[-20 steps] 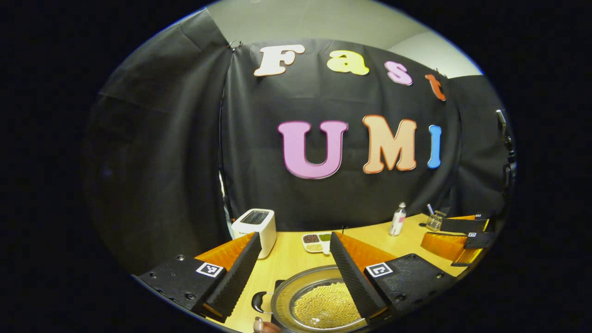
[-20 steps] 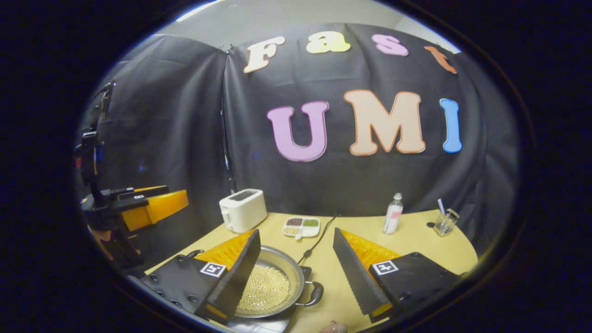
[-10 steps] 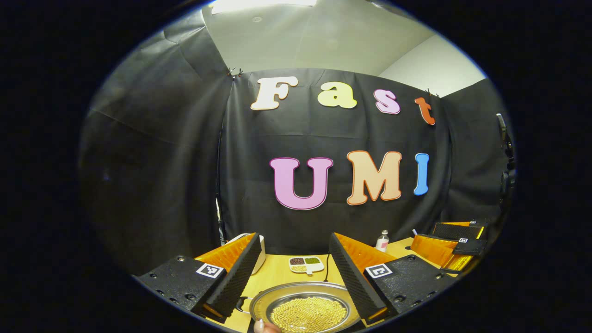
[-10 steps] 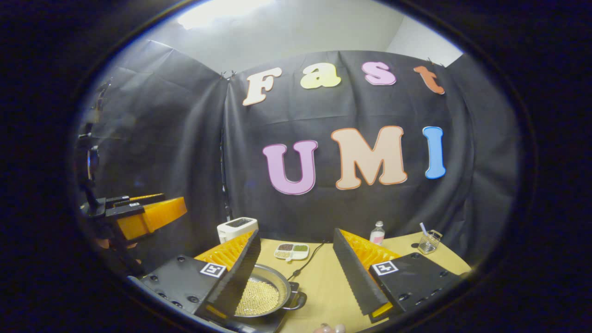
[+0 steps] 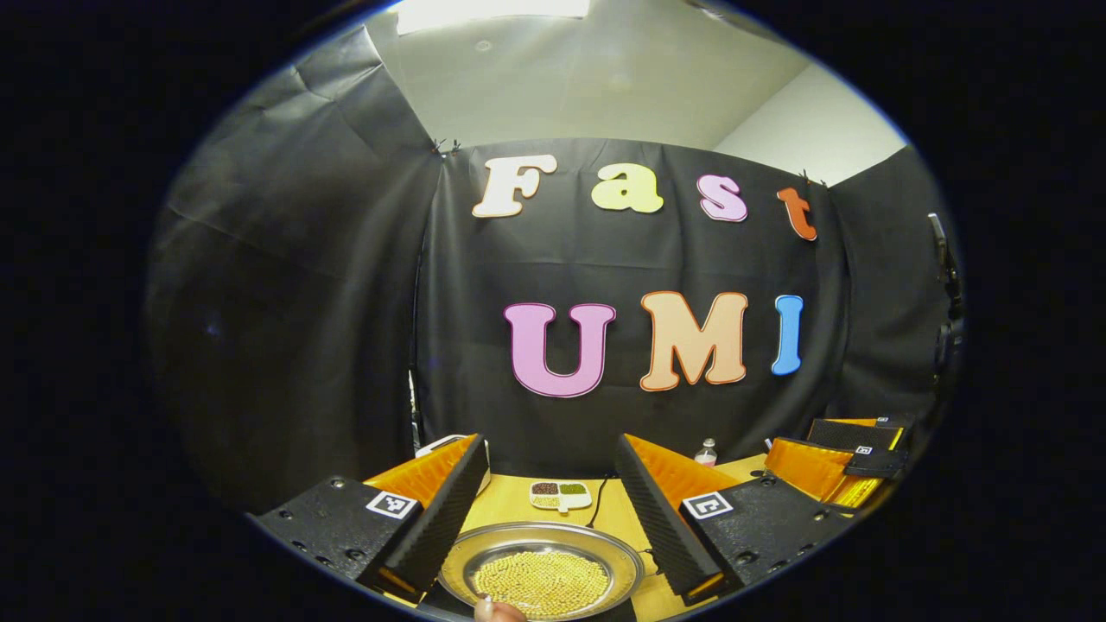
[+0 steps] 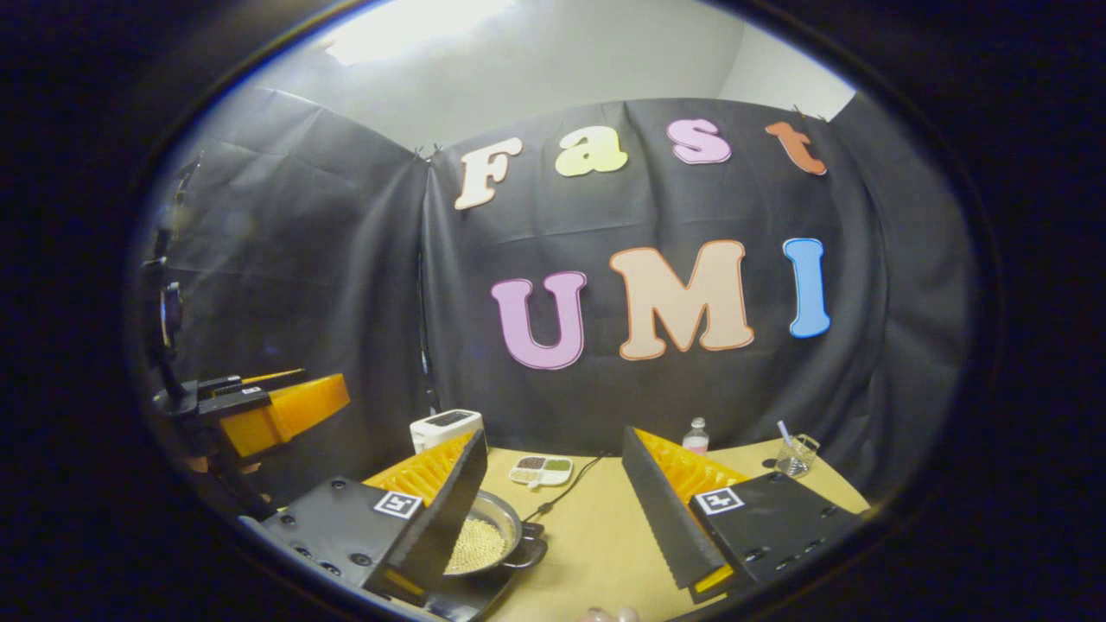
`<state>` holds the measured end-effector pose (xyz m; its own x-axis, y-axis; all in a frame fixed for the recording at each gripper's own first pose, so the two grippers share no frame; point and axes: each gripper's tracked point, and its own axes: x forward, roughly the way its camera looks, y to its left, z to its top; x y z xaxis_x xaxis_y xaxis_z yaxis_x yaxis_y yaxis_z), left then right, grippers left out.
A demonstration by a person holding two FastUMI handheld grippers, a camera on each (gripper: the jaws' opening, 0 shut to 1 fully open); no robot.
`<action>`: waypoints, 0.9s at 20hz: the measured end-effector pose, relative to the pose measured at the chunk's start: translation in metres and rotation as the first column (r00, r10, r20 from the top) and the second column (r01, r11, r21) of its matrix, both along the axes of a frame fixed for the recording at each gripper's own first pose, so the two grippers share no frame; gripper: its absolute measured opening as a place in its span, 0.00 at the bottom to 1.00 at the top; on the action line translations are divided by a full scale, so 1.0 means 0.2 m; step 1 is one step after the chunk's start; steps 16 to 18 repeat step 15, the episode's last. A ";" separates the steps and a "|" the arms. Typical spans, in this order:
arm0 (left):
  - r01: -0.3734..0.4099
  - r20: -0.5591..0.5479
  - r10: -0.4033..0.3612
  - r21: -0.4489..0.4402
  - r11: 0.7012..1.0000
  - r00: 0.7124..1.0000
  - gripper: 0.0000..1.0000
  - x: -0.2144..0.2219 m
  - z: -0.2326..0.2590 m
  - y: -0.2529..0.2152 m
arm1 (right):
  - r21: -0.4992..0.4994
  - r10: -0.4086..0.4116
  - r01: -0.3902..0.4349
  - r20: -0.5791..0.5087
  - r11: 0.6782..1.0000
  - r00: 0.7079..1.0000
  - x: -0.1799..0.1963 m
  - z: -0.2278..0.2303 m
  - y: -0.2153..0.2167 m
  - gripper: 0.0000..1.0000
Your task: First push the handle of the pot to place it horizontally, then grasp the pot with both hands and set it on the induction cooktop.
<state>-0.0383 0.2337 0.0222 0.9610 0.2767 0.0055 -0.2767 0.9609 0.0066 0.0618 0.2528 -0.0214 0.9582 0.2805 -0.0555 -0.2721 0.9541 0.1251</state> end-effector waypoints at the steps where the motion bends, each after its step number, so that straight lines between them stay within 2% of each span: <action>1: 0.000 -0.004 0.000 -0.003 1.000 1.000 0.96 0.00 -0.01 -0.02 | -0.002 -0.003 0.003 0.001 1.000 1.000 -0.01 0.01 -0.02 0.98; 2: -0.003 -0.001 0.003 -0.004 1.000 1.000 0.96 -0.01 -0.01 -0.03 | -0.001 -0.005 0.005 0.003 1.000 1.000 -0.01 0.01 -0.04 0.94; 4: -0.002 -0.001 0.002 -0.004 1.000 1.000 0.96 0.00 -0.01 -0.05 | -0.008 -0.013 0.013 0.008 1.000 1.000 -0.01 0.01 -0.06 0.94; 5: -0.002 0.000 0.002 -0.005 1.000 1.000 0.93 0.00 -0.01 -0.06 | -0.013 -0.018 0.018 0.010 1.000 1.000 -0.01 0.01 -0.08 0.94; 6: -0.004 -0.005 0.003 -0.009 1.000 1.000 0.96 0.01 -0.02 -0.06 | -0.014 -0.019 0.019 0.008 1.000 1.000 0.00 0.00 -0.09 0.94; 8: -0.003 -0.014 0.003 -0.016 1.000 1.000 0.93 0.01 -0.04 -0.07 | -0.016 -0.022 0.022 -0.004 1.000 1.000 0.01 -0.01 -0.10 0.94; 18: -0.020 -0.036 0.019 -0.005 1.000 0.999 0.93 0.02 -0.05 -0.07 | -0.021 -0.036 0.035 -0.029 0.999 0.999 0.05 -0.04 -0.18 0.94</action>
